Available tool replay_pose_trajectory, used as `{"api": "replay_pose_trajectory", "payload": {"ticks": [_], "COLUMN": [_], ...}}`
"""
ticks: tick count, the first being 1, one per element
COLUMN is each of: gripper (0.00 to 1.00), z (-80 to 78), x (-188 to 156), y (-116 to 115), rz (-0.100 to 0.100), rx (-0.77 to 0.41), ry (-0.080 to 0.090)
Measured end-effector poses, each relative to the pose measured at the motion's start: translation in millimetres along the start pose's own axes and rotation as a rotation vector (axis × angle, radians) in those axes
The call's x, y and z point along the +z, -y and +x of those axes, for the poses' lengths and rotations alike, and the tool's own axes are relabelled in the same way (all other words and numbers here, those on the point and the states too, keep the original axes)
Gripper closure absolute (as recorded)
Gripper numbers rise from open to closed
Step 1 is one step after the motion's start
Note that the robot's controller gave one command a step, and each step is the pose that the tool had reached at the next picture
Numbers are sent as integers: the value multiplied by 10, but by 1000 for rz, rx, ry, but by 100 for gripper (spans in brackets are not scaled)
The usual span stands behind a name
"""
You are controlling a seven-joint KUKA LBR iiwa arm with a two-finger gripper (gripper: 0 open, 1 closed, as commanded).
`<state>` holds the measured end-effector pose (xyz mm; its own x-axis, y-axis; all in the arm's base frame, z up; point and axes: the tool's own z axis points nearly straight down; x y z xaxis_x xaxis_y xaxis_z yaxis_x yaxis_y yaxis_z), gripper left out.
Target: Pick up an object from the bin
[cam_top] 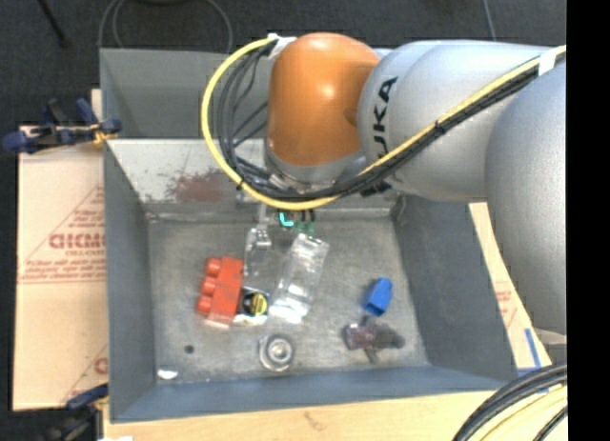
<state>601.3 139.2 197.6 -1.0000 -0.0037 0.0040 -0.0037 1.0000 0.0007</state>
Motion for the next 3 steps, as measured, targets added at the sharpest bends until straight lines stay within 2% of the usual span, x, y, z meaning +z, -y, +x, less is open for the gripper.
{"api": "replay_pose_trajectory", "payload": {"ticks": [1, 2, 3], "gripper": [0, 0, 0], "z": [210, 288, 724], "x": [-5, 1033, 1088], "y": [248, -100, -68], "rz": [3, 1, -6], "rx": [-131, -83, -24], "ry": [5, 18, 24]}}
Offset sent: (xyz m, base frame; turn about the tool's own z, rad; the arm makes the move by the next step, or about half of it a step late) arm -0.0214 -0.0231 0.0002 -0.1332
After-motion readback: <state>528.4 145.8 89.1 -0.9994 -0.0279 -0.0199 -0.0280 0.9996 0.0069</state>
